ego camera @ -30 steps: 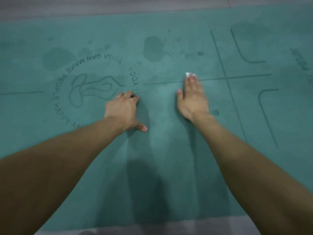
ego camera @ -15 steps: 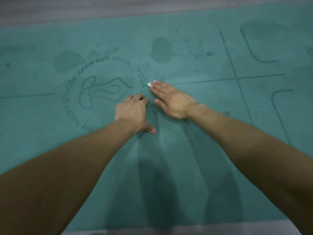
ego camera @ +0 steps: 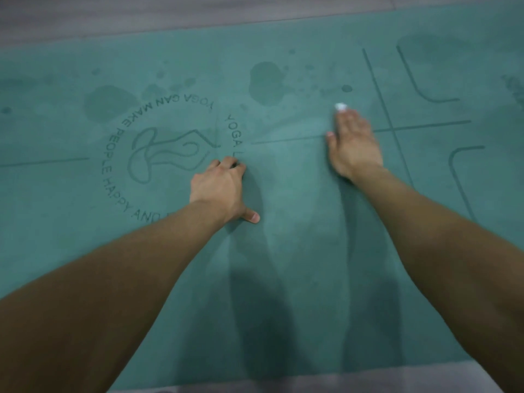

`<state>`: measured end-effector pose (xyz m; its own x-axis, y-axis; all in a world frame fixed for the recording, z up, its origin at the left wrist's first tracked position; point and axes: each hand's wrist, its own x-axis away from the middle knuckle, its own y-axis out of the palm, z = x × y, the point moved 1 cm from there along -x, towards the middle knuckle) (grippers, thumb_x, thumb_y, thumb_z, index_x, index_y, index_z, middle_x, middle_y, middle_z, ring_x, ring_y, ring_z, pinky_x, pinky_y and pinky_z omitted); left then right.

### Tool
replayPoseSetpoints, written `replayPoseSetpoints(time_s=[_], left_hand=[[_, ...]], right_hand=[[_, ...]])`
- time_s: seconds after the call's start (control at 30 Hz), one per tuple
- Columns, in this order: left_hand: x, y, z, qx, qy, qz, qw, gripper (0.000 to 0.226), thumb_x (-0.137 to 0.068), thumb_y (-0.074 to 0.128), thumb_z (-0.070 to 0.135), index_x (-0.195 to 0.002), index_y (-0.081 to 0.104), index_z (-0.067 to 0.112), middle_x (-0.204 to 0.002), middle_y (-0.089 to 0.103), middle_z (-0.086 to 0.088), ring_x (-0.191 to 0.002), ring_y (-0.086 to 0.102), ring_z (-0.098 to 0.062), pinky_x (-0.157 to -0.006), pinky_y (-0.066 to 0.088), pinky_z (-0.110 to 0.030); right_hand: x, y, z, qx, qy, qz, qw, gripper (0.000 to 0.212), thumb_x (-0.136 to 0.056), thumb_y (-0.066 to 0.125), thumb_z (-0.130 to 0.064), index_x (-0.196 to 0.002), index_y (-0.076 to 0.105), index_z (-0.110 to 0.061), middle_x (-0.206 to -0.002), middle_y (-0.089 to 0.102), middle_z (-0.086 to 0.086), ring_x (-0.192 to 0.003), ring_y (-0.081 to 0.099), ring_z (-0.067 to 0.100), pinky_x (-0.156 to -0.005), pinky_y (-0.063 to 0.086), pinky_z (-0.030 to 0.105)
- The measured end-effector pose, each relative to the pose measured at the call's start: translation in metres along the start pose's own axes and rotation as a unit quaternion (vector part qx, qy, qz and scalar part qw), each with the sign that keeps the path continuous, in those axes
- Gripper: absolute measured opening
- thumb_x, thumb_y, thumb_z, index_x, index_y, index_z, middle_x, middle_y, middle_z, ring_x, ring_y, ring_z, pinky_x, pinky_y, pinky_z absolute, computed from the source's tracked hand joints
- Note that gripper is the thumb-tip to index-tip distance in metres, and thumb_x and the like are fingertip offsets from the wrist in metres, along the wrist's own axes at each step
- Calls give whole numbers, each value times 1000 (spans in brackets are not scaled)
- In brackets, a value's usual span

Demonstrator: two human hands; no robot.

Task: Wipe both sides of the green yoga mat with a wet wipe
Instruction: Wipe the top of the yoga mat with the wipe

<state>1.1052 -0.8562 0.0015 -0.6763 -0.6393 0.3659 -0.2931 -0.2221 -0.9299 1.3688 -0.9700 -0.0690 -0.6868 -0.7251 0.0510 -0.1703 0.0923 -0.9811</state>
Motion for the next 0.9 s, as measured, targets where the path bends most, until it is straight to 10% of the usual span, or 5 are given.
replayPoseSetpoints(time_s=[0.07, 0.27, 0.53, 0.73, 0.9], left_hand=[[-1, -2, 1, 0, 0, -3, 1000, 124, -49, 86, 83, -153, 44, 30, -155, 42, 10, -140, 43, -22, -100, 49, -46], [2, -3, 3, 10, -6, -10, 1000, 127, -51, 88, 80, -157, 40, 32, -162, 37, 11, -147, 38, -20, -108, 46, -45], [2, -7, 10, -19, -10, -37, 999, 128, -52, 92, 74, -157, 41, 22, -161, 39, 2, -145, 42, -27, -113, 43, -45], [1, -17, 35, -72, 2, -58, 996, 112, -58, 96, 62, -150, 46, 23, -144, 50, -5, -133, 53, -32, -100, 52, -46], [28, -15, 86, -67, 90, -32, 993, 97, -75, 86, 58, -154, 38, 26, -152, 43, -3, -139, 46, -30, -106, 50, -48]], right_hand=[[14, -2, 4, -14, 72, 10, 997, 82, -102, 15, -53, -167, 11, -4, -175, 11, 12, -162, 8, 27, -132, 5, 41], [93, 18, -79, -24, -382, -93, 919, 72, -109, 32, -54, -168, 16, -16, -175, 16, 1, -162, 9, 14, -132, 4, 32], [26, -26, 81, 33, 52, -52, 997, 98, -97, 14, -75, -168, 2, -9, -177, -2, 6, -163, -4, 20, -132, -1, 37], [120, -3, -5, 14, -405, -100, 909, 81, -107, 29, -65, -169, 9, -16, -176, 9, 1, -163, 3, 13, -132, 4, 32], [42, -36, 132, -7, -1, -27, 1000, 77, -107, 15, -57, -168, 9, -11, -176, 10, 7, -163, 5, 22, -132, 0, 36]])
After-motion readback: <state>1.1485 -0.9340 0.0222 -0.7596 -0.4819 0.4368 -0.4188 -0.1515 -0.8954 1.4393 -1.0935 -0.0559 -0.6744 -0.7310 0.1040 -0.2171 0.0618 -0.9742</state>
